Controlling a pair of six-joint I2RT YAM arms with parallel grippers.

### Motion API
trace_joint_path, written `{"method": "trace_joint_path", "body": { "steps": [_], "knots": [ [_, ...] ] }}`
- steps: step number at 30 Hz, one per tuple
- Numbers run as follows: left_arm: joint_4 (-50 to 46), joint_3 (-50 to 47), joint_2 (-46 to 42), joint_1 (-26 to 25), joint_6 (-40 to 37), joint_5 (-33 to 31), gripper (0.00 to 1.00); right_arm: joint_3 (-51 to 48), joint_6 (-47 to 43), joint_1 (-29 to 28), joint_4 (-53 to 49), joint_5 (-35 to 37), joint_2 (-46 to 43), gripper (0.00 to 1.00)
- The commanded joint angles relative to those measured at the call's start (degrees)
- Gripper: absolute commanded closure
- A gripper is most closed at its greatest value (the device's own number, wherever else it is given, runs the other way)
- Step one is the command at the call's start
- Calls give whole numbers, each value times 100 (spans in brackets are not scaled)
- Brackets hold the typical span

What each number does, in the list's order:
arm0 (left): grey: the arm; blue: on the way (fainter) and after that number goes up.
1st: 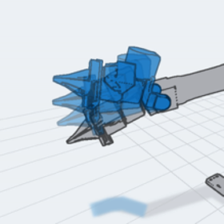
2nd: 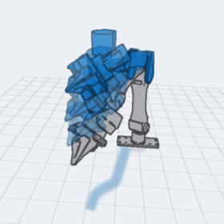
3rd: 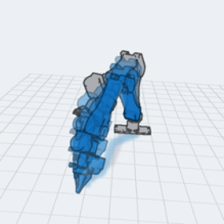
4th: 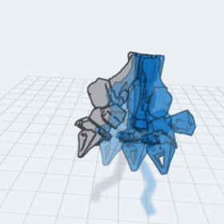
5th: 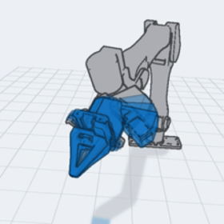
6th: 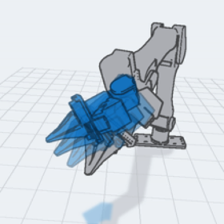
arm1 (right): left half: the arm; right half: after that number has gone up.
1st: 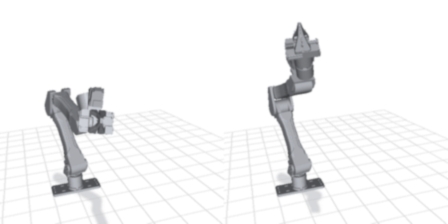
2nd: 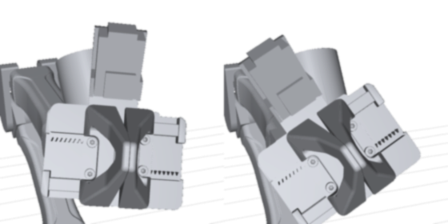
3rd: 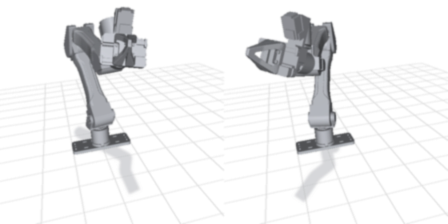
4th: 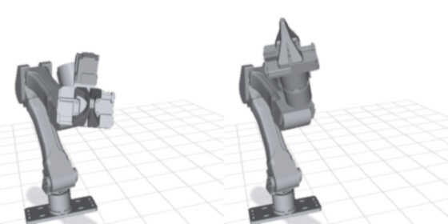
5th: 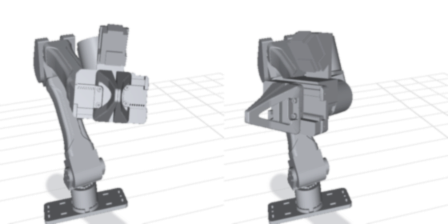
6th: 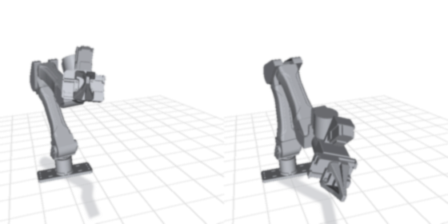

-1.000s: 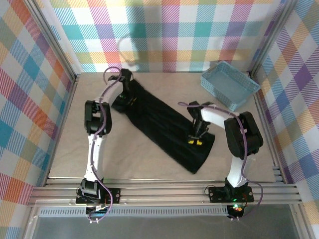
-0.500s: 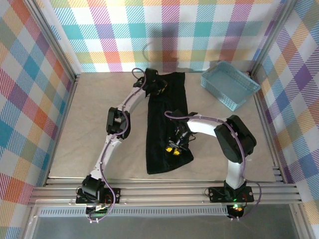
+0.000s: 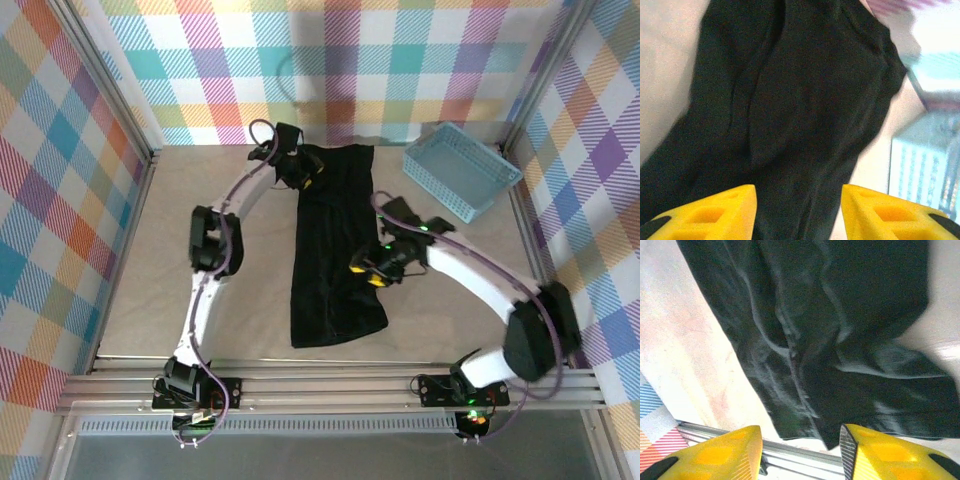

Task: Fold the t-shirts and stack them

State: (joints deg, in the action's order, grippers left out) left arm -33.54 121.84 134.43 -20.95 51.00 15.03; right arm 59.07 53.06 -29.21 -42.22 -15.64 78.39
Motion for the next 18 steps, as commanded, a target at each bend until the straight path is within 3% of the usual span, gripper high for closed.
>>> {"method": "trace_joint_path", "body": {
  "steps": [1,7,10,13,18],
  "knots": [
    [-621,-2043,-1751,-207,-675,193,53,-605,-1069,452,-631,-41,-256,53],
    [-1445,-5591,-3695,-532,-1557,1371,56,-1106,-2090,465,-605,-584,-19,53],
    [-1318,-6761,-4396,-907,-1420,1597,54,-1174,-2344,434,-470,-688,389,53],
    [-985,-7547,-4906,-1129,-995,1705,53,-1211,-2487,343,-356,-623,875,54],
    [-675,-8012,-5256,-1196,-833,1714,52,-1222,-2584,242,44,-659,1140,59]
  ]
}}
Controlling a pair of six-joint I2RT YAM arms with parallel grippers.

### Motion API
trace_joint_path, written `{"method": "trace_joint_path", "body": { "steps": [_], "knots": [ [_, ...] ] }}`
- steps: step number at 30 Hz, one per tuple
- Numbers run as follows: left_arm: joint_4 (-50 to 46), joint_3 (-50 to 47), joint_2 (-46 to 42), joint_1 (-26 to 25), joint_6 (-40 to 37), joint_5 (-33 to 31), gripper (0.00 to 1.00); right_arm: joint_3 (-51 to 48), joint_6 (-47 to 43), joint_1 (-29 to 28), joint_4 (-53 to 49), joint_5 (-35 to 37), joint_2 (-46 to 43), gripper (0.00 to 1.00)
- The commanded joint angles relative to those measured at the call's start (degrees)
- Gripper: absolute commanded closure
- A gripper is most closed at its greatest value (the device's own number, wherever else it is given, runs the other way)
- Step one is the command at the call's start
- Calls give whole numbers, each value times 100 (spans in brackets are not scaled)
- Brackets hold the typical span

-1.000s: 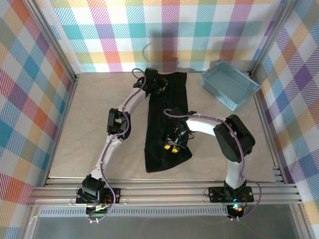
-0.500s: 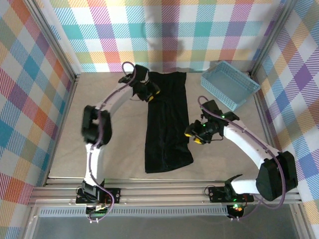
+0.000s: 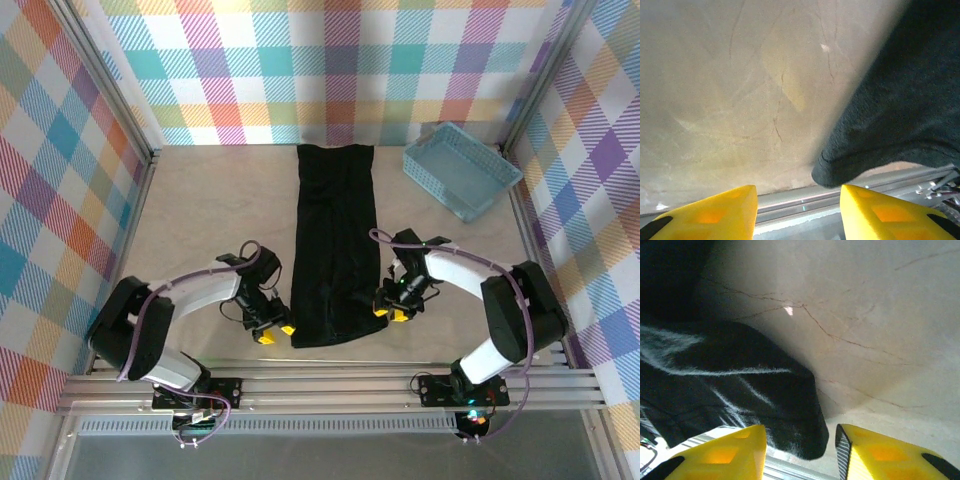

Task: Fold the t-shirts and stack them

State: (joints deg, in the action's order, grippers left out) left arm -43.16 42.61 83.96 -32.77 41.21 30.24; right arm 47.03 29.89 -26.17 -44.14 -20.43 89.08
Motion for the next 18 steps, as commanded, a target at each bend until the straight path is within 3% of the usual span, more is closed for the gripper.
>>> {"method": "trace_joint_path", "body": {
  "steps": [1,10,14,18],
  "knots": [
    [315,-138,-228,-25,152,211,52,-26,-250,-94,246,-253,120,60],
    [547,-412,-112,-66,120,447,51,-448,425,-756,289,-386,65,59],
    [562,-341,23,-79,36,431,51,-407,807,-1000,147,-178,-44,66],
    [650,-338,161,-80,7,450,51,-470,1024,-1039,102,91,-200,81]
  ]
}}
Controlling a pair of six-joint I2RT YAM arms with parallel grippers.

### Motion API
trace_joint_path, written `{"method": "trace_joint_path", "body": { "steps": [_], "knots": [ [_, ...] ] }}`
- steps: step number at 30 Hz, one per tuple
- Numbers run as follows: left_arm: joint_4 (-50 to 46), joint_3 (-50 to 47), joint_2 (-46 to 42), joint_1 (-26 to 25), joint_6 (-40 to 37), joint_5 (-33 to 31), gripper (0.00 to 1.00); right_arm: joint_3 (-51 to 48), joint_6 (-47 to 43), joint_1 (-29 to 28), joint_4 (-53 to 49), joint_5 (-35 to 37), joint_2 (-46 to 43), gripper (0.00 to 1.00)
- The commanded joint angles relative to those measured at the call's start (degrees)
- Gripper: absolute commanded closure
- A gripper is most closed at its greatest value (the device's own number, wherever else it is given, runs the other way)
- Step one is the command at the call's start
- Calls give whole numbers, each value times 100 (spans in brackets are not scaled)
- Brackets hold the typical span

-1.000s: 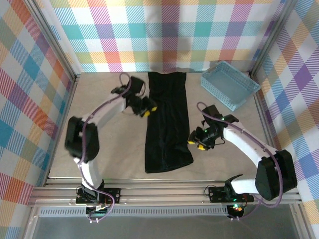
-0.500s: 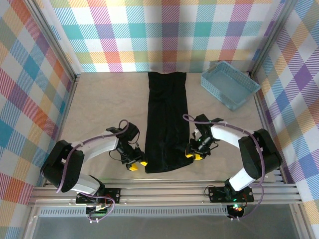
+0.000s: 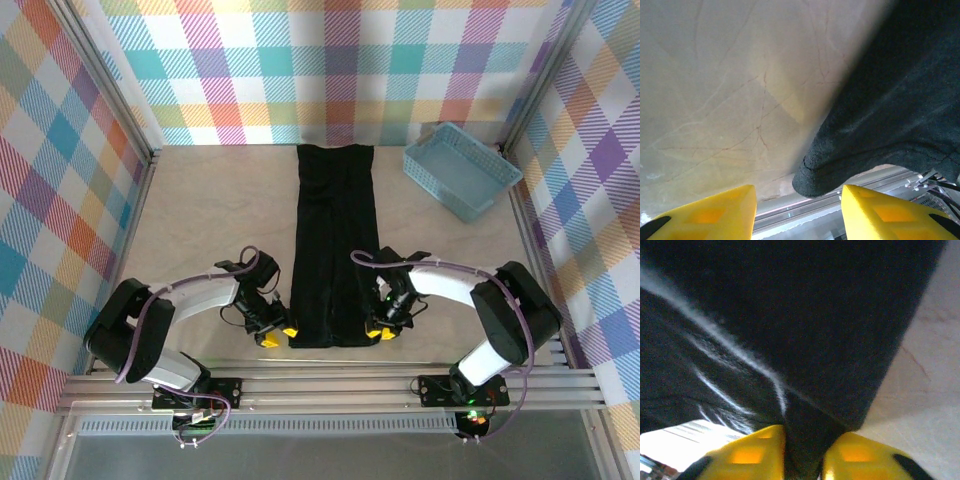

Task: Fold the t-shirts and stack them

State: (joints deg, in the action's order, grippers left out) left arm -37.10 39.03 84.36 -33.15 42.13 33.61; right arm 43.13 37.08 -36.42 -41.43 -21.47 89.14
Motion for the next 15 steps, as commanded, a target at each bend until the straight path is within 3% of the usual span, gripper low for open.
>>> {"method": "trace_joint_path", "body": {
  "steps": [1,15],
  "knots": [
    [99,30,140,-43,-66,122,51,-89,351,-14,-183,221,-238,84],
    [574,548,920,-557,192,254,62,-178,546,-32,-269,106,-449,90]
  ]
}}
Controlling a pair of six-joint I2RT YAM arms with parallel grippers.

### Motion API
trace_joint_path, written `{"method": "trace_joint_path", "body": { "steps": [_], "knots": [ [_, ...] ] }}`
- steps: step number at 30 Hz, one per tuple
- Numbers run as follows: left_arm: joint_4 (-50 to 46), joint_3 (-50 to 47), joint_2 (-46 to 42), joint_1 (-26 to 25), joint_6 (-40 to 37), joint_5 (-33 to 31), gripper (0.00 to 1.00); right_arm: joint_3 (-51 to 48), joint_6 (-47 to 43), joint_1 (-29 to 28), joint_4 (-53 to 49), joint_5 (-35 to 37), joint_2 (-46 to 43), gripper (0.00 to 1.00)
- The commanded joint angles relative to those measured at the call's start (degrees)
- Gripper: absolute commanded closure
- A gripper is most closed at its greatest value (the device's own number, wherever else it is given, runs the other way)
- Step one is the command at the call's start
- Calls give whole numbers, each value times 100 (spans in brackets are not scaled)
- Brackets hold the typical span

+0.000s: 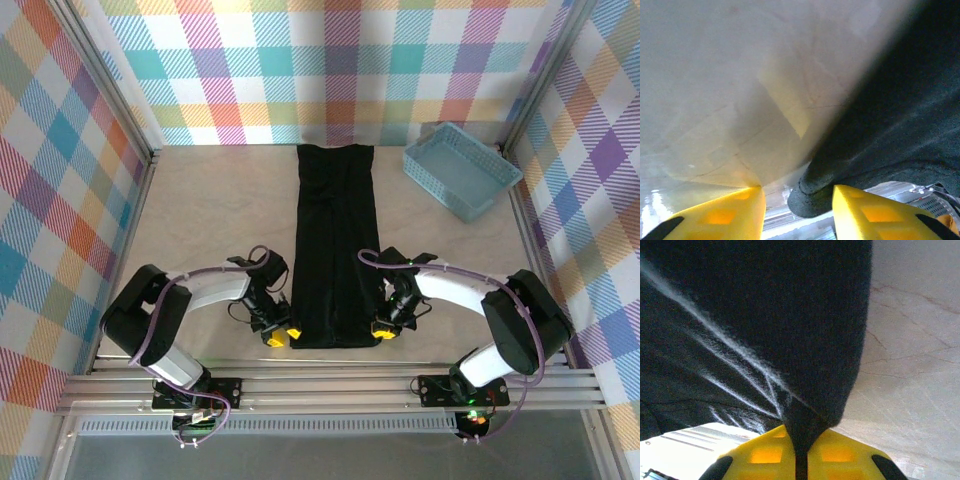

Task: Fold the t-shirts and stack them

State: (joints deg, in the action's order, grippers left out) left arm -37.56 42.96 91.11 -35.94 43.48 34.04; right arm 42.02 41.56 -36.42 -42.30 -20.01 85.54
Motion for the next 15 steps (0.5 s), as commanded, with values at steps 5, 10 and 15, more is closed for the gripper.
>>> {"method": "trace_joint_path", "body": {
  "steps": [5,10,15],
  "knots": [
    [443,454,469,-499,81,32,75,-80,89,-30,-204,-97,-131,95],
    [143,479,340,-515,49,-178,98,-80,47,-35,-361,-163,-263,100],
    [-240,389,204,-530,-238,75,100,-142,-161,-45,-779,-383,-327,100]
  ]
}}
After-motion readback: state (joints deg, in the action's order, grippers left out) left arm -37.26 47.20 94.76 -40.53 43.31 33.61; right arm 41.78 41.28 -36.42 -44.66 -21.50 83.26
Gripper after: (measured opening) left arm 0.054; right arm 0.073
